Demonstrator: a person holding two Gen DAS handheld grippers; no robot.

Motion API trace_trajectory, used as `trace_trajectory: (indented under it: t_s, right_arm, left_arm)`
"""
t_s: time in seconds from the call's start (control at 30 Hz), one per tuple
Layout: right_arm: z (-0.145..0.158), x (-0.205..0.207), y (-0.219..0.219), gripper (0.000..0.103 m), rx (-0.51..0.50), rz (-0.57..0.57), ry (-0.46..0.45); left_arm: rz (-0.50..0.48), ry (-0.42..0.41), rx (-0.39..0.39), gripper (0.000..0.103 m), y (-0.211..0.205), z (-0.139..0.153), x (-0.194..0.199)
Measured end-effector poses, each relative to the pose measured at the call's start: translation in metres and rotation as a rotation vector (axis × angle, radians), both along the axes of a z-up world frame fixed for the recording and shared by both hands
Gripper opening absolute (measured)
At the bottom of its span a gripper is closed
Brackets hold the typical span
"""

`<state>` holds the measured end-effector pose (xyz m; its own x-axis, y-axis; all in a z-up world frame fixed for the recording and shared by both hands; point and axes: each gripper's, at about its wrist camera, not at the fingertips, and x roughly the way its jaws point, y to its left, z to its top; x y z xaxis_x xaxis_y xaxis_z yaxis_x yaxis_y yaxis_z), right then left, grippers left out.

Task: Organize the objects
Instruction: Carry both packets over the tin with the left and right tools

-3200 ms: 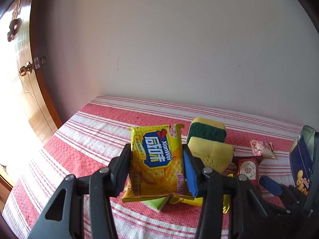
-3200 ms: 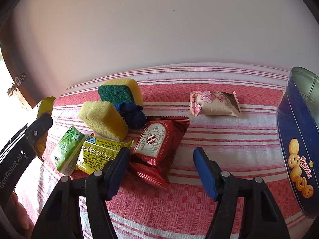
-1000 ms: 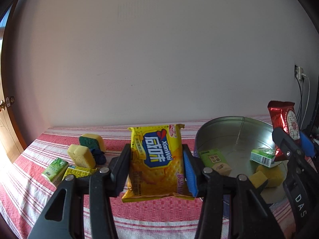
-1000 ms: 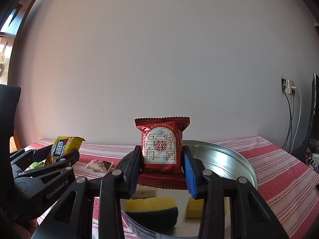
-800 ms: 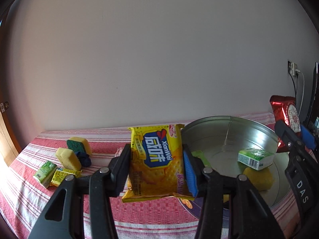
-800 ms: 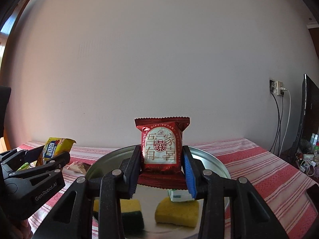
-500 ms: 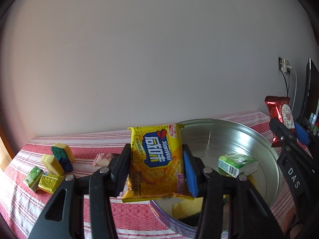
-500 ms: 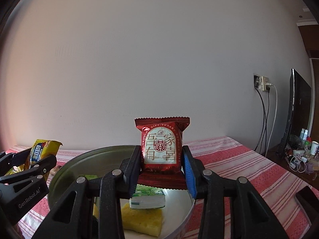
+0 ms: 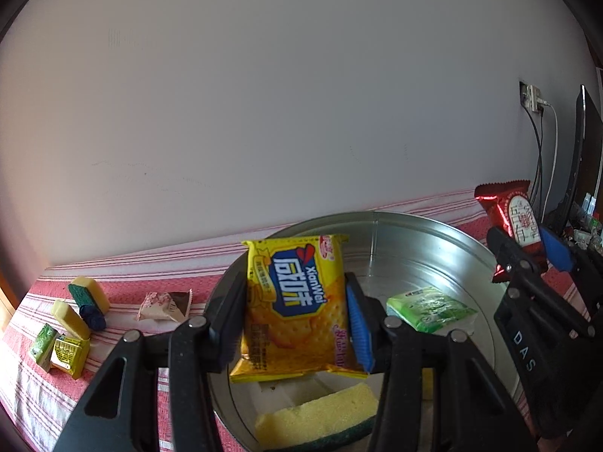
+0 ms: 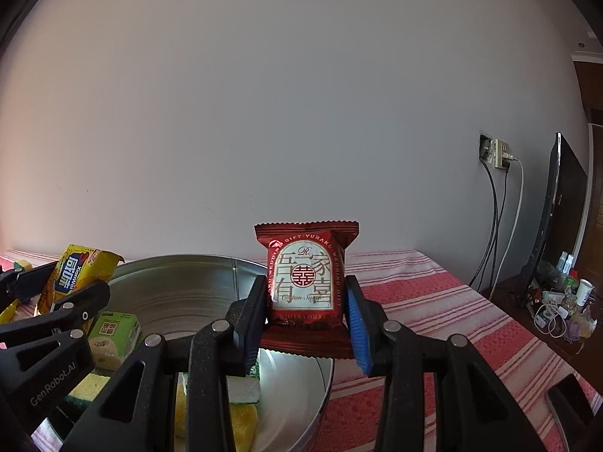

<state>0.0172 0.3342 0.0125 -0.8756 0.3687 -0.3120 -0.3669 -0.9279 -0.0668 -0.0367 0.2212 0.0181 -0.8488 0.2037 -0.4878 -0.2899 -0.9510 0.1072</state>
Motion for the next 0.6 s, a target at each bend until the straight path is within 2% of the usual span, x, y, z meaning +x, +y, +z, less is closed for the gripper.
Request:
trace_trajectory:
  t_s: [0.37,0.6]
  right_arm:
    - [-0.009,-0.002,0.001,0.042,-0.036,0.058,-0.069]
    - [-0.013,-0.006,0.004,0.042,-0.042,0.095,-0.099]
  left_arm:
    - [0.025,-0.069,-0.056,0.048,0.014,-0.010,-0.010]
    - [0.041,-0.085,-0.071,0.048,0.019,-0.005,-0.008]
